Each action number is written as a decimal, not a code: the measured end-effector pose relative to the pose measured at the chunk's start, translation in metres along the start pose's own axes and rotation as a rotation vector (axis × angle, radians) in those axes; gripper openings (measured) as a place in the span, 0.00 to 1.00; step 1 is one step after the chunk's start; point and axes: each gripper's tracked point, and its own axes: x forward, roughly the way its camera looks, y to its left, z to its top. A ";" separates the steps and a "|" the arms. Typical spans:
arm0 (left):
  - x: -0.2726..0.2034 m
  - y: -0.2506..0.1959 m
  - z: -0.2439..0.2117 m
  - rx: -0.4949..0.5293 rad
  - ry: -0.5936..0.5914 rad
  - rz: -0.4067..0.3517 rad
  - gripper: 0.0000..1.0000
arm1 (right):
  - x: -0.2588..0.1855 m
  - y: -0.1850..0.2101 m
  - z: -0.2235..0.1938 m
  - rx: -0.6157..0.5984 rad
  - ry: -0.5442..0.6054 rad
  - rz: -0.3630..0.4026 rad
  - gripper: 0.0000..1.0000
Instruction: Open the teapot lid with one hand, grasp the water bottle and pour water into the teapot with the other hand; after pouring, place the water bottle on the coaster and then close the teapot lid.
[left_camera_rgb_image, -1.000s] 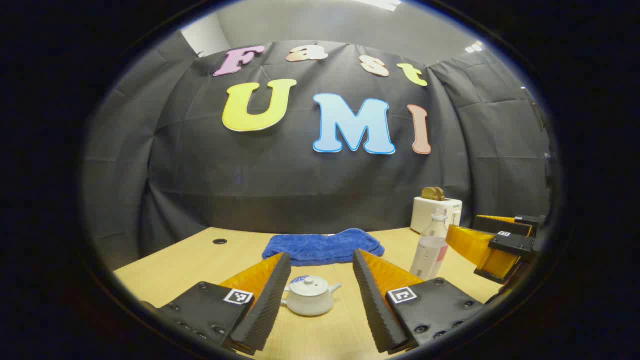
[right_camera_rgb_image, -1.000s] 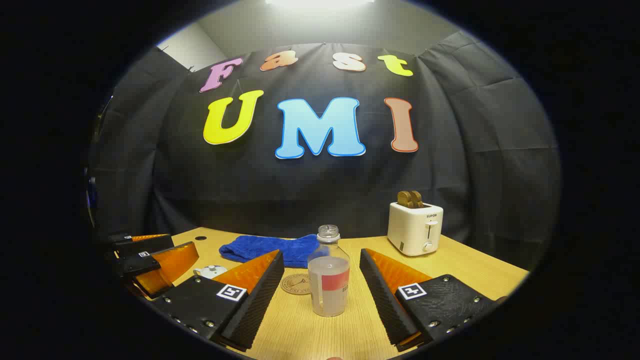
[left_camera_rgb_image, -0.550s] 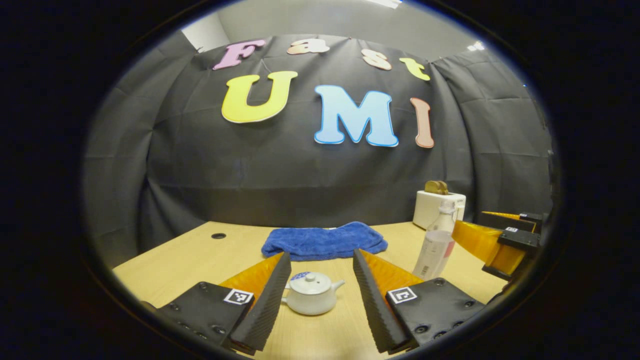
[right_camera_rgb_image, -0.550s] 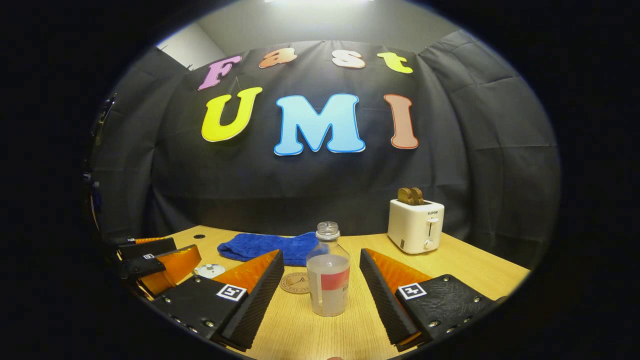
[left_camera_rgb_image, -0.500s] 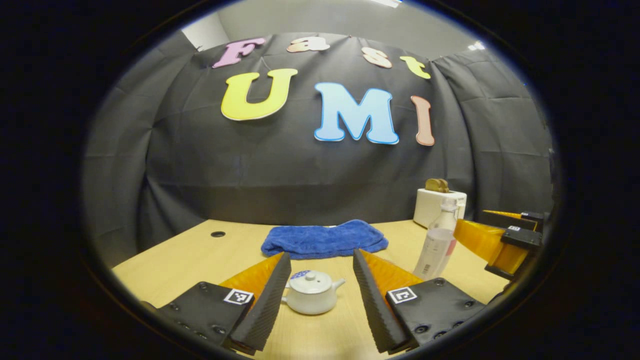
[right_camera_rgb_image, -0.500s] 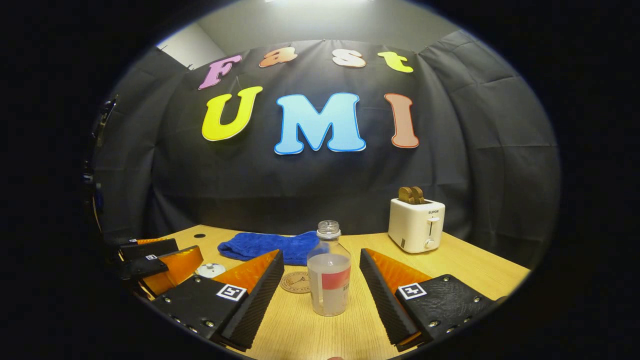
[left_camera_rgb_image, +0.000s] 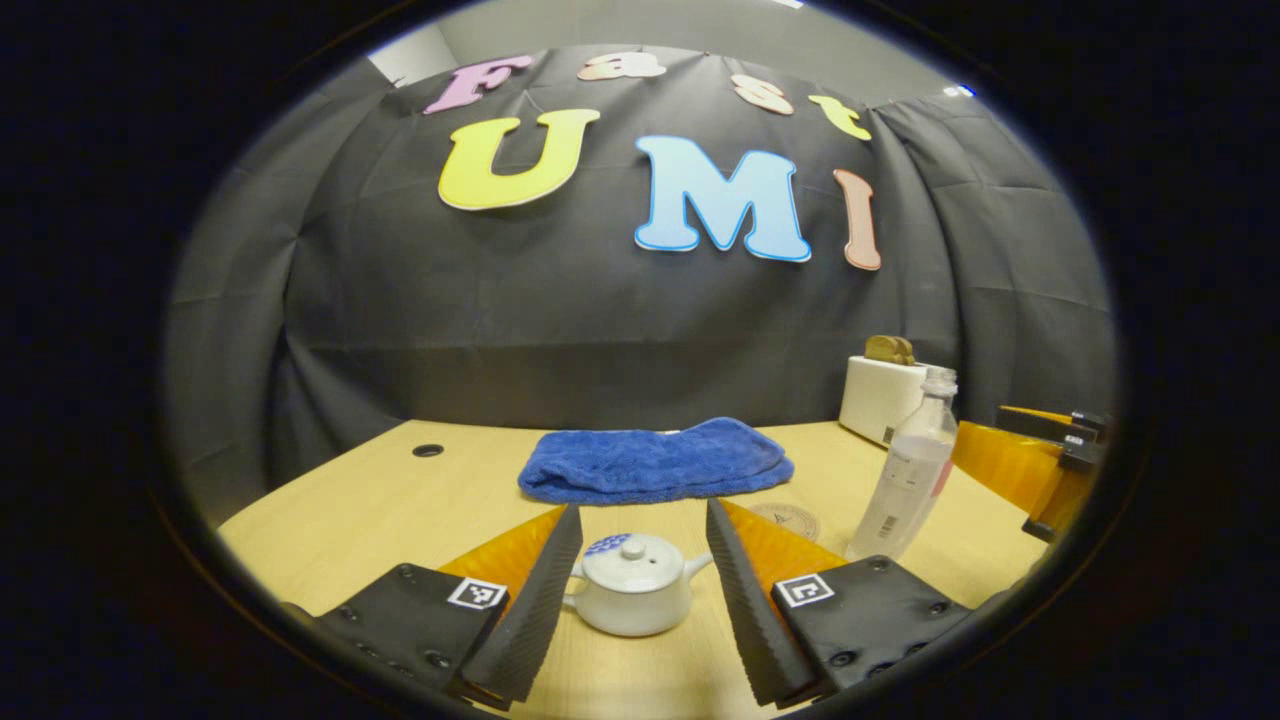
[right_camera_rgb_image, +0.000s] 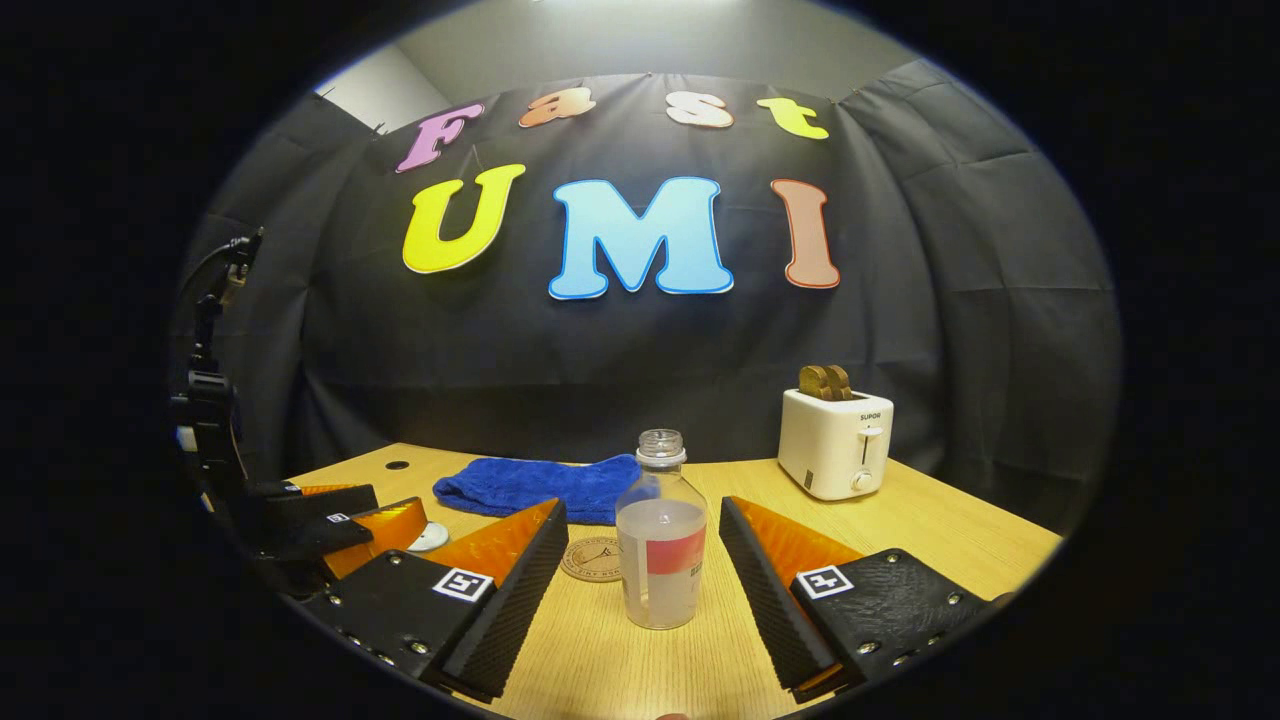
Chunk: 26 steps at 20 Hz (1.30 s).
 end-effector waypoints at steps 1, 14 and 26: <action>0.004 0.002 -0.003 -0.003 0.008 -0.001 0.83 | 0.001 0.000 -0.003 -0.002 0.003 -0.001 0.95; 0.037 0.011 -0.025 0.023 0.065 0.007 0.83 | 0.009 -0.011 -0.024 0.026 0.051 -0.016 0.95; 0.039 0.010 -0.024 0.063 0.069 0.001 0.37 | 0.010 -0.018 -0.030 0.041 0.070 -0.031 0.95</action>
